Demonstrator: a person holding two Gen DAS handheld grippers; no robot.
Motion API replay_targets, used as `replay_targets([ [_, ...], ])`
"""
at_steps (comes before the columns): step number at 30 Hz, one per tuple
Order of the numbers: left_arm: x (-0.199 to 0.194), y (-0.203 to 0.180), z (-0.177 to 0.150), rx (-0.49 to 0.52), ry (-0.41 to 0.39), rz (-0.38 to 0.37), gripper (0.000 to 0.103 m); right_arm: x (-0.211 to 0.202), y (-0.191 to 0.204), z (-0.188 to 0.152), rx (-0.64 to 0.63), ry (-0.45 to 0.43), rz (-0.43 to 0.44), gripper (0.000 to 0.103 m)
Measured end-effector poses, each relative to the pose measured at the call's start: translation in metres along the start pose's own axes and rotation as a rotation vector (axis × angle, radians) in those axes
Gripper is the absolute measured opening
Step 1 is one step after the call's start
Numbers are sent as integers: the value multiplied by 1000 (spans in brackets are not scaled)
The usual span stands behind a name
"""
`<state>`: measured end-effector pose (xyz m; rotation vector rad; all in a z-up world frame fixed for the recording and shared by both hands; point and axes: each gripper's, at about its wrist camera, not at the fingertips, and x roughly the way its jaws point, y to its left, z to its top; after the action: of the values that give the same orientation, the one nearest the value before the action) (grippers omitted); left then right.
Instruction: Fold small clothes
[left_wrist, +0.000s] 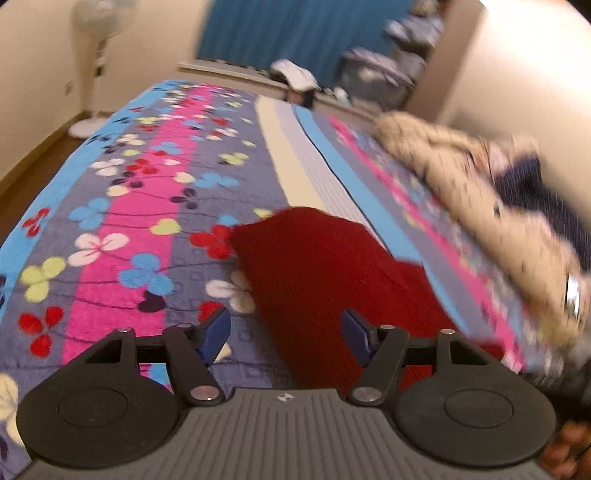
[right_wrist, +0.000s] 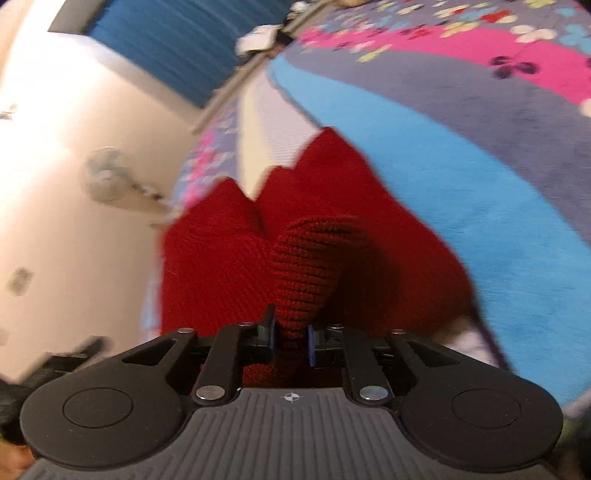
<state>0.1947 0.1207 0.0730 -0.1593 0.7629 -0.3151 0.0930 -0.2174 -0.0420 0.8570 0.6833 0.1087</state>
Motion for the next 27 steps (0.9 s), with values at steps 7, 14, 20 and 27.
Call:
replay_targets([
  [7,17,-6,-3,17,14,-25,71,24,5,25,-62,13,1,56],
  [14,18,-27,2,34,-11,-108,69,-29,67,49,-458,-167,173,21],
  [20,31,-71,-10,179,18,-250,65,-22,-7,36,-277,-54,-222,23],
  [27,66,-117,-54,599,153,-88,59,-39,-19,46,-214,-23,-223,52],
])
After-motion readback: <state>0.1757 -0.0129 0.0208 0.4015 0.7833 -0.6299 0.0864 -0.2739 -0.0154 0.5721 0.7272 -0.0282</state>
